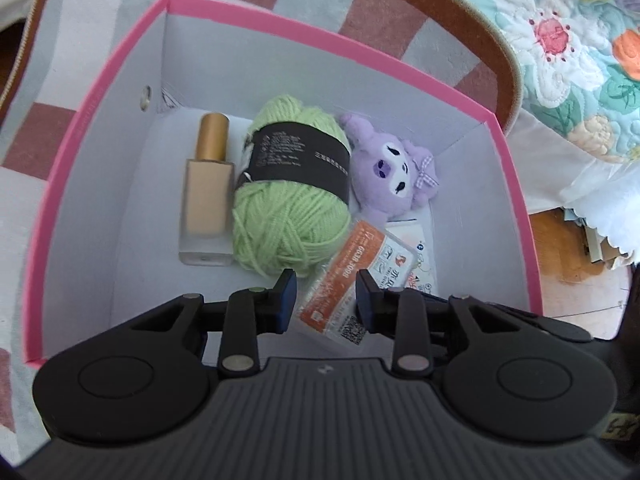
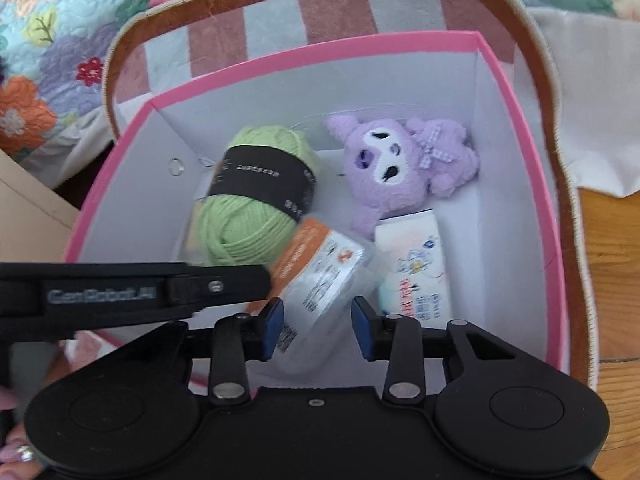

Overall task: Organize objects
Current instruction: 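Lower the left tool onto the orange makeup sponge and close, then carry the orange sponge into the pink box and release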

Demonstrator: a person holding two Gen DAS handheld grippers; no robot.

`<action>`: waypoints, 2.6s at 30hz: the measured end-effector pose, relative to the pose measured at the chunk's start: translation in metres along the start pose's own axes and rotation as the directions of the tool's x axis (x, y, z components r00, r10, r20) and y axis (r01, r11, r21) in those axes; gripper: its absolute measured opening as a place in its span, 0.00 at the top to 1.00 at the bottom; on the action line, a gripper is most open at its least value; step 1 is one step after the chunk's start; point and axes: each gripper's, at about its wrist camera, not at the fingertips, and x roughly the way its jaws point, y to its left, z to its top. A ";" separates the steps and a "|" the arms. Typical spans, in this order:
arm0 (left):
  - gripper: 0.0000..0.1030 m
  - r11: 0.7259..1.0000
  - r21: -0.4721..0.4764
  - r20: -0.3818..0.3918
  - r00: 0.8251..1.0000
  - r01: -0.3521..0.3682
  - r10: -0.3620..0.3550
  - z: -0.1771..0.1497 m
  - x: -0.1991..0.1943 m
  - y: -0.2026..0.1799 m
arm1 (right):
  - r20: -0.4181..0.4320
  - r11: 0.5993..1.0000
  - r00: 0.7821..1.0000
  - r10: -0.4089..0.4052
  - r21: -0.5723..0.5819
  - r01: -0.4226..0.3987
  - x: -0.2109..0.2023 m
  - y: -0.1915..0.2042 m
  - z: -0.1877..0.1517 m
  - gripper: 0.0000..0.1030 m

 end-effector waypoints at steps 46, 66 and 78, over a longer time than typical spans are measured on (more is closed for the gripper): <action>0.47 0.974 0.224 0.049 0.997 0.045 -0.057 -0.128 -0.124 0.006 | -0.073 0.863 0.983 0.167 -0.471 -0.182 -0.137 0.076 -0.112 0.34; 0.59 0.988 0.139 0.040 0.996 0.070 -0.076 -0.131 -0.033 0.010 | -0.033 0.920 0.995 0.091 -0.381 -0.097 -0.044 0.053 -0.123 0.38; 0.75 0.987 0.139 0.023 0.996 0.080 -0.084 -0.136 -0.051 0.006 | 0.029 0.900 1.000 0.011 -0.437 0.002 -0.045 0.066 -0.132 0.67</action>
